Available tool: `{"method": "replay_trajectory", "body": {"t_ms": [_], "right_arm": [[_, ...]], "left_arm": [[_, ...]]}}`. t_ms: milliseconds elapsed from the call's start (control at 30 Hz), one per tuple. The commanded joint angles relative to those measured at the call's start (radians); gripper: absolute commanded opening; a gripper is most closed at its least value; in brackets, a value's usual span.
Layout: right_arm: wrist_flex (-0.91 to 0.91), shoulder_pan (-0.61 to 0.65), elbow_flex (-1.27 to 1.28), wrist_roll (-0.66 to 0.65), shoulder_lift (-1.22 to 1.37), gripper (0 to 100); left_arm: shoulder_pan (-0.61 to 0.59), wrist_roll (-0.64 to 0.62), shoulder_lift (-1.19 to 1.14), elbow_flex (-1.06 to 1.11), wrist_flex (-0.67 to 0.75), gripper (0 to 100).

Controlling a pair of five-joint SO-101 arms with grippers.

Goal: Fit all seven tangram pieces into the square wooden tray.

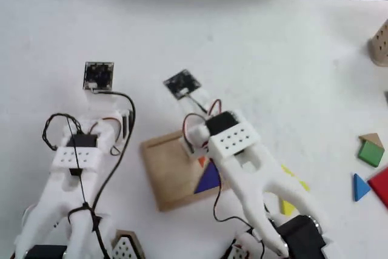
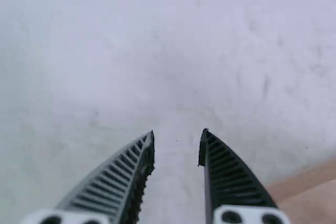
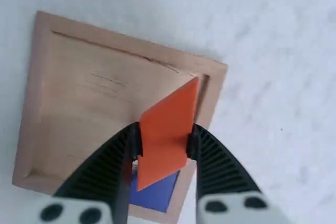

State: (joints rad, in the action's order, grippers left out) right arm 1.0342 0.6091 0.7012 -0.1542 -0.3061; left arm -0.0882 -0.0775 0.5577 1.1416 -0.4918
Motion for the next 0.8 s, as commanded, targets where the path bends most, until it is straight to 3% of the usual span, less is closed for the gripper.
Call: {"method": "replay_trajectory", "body": {"t_ms": [0, 167, 300, 533, 767], "right_arm": [[-0.087, 0.030, 0.032, 0.005, -0.044, 1.8], [-0.127, 0.033, 0.081, -0.086, -0.044, 1.9], [-0.177, 0.027, 0.127, -0.075, -0.044, 2.4], [-0.234, 0.012, 0.161, -0.064, -0.044, 17.5], [-0.265, -0.068, 0.155, 0.025, -0.044, 18.0]], "left_arm": [[-0.004, -0.029, -0.004, -0.068, 0.026, 15], [-0.002, -0.029, -0.004, -0.068, 0.026, 15], [-0.002, -0.029, -0.004, -0.066, 0.026, 15], [-0.002, -0.029, -0.004, -0.064, 0.023, 15], [0.002, -0.029, -0.004, -0.063, 0.021, 15]]}}
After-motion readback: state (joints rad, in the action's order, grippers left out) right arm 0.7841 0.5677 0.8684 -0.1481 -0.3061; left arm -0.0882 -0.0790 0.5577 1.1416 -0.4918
